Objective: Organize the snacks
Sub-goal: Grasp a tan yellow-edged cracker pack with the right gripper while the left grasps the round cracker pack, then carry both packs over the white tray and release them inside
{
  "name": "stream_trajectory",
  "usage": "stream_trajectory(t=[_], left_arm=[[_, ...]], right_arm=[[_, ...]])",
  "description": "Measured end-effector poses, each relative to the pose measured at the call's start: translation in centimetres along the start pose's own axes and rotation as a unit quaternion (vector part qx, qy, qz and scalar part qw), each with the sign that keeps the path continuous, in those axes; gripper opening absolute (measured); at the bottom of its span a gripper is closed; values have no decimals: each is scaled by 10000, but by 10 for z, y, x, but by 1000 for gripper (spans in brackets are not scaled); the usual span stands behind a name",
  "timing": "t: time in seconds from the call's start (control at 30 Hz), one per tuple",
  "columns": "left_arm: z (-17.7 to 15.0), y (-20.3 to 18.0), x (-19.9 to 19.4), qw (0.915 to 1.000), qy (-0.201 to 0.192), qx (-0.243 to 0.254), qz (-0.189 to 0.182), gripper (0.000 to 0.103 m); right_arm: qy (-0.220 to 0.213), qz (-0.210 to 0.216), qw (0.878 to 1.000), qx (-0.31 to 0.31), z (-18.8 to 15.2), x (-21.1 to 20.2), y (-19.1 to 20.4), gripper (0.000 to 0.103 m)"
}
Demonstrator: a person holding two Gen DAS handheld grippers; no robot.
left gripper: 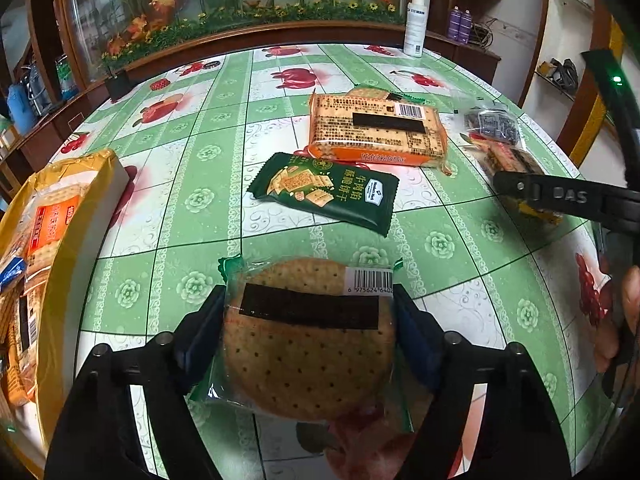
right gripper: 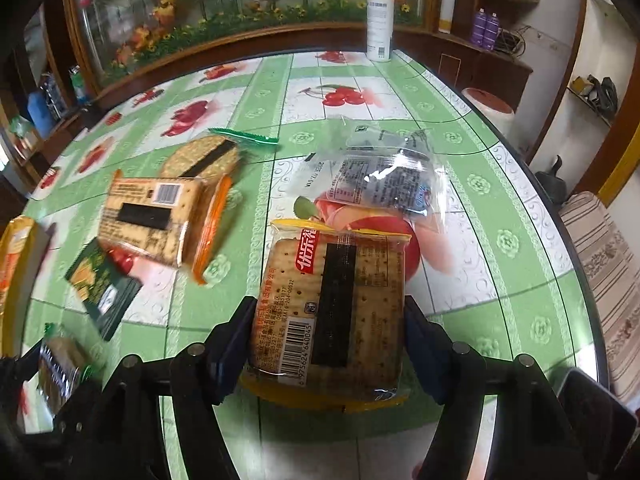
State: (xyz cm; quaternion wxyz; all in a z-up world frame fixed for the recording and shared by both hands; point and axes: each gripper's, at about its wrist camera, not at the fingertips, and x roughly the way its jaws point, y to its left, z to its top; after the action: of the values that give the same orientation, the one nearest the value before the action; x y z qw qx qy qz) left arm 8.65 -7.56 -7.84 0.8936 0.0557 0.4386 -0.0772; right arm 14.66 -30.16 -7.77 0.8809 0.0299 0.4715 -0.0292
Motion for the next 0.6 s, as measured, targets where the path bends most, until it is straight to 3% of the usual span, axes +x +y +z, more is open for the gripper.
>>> stream_trajectory(t=[0.37, 0.6], left_arm=[[-9, 18, -35, 9993, -349, -107, 38, 77], [-17, 42, -62, 9978, -555, -337, 141, 78]], right_arm=[[-391, 976, 9944, -58, -20, -56, 3, 72], [-423, 1500, 9873, -312, -33, -71, 30, 71]])
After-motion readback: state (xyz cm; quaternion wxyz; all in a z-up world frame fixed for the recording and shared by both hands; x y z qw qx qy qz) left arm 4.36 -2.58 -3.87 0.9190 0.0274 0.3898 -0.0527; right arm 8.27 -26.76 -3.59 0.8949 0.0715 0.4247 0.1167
